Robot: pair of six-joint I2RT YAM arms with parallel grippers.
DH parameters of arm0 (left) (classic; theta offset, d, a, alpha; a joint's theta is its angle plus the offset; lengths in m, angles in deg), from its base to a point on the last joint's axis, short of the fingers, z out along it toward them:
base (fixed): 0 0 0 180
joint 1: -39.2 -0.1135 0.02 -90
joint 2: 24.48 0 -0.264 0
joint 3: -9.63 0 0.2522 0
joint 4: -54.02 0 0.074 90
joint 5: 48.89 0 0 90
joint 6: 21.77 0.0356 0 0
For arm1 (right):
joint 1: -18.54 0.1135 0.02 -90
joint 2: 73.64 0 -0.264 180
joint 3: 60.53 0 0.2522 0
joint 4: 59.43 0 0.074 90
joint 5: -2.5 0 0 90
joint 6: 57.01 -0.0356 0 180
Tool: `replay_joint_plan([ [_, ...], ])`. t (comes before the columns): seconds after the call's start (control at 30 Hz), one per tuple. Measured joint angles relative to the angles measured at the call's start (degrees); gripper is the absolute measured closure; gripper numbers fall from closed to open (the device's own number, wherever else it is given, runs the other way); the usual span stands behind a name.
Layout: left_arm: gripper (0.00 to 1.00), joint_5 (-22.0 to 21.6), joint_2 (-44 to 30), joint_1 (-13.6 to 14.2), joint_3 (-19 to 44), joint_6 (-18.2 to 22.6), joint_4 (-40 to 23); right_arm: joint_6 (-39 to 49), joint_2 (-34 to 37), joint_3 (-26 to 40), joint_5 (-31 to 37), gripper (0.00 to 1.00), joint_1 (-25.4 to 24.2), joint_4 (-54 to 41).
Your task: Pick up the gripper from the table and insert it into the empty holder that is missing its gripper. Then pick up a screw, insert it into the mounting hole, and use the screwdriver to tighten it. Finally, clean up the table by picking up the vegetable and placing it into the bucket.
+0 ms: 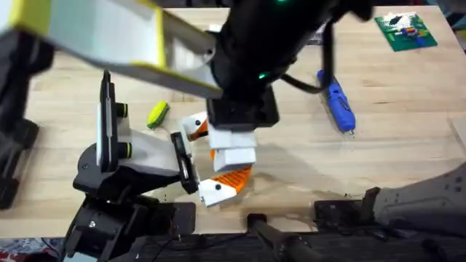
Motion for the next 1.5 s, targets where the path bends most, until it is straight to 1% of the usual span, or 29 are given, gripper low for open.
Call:
replay_joint_plan([
  [0.13, 0.009, 0.0, 0.0, 0.0, 0.0, 0.0, 0.0, 0.4, -1.7, 0.0, -3.4, 0.006, -3.5, -1.9],
  [0.23, 0.009, 0.0, 0.0, 0.0, 0.0, 0.1, 0.0, 1.2, -3.2, -0.3, -4.8, 0.006, -6.0, -4.3],
  [0.33, 0.009, 0.0, 0.0, 0.0, 0.0, 0.1, 0.0, 2.0, -5.7, -3.2, -5.9, 0.008, -7.3, -3.2],
  [0.4, 0.009, 0.0, 0.0, 0.0, 0.0, 0.1, 0.0, 2.2, -7.9, -7.1, -7.2, 0.007, -8.0, 0.6],
  [0.53, 0.009, 0.0, 0.0, 0.0, 0.0, 0.1, 0.0, 2.0, -13.4, -19.2, -10.2, 0.006, -9.5, 10.4],
  [0.6, 0.009, 0.0, 0.0, 0.0, 0.0, 0.1, 0.0, 1.3, -15.7, -24.6, -11.0, 0.006, -10.3, 12.6],
  [0.63, 0.009, 0.0, 0.0, 0.0, 0.0, 0.1, 0.0, 0.4, -18.5, -30.1, -13.2, 0.006, -11.8, 13.2],
  [0.67, 0.009, 0.0, 0.0, 0.0, 0.0, 0.1, 0.0, 0.3, -19.0, -30.8, -13.9, 0.006, -12.2, 12.9],
  [0.87, 0.009, 0.0, 0.0, 0.0, 0.0, 0.1, 0.0, 0.0, -20.1, -31.3, -16.3, 0.006, -12.9, 12.9],
  [1.5, 0.009, 0.0, 0.0, 0.0, 0.0, 0.1, 0.0, 0.0, -20.1, -31.3, -16.4, 0.006, -12.9, 12.9],
])
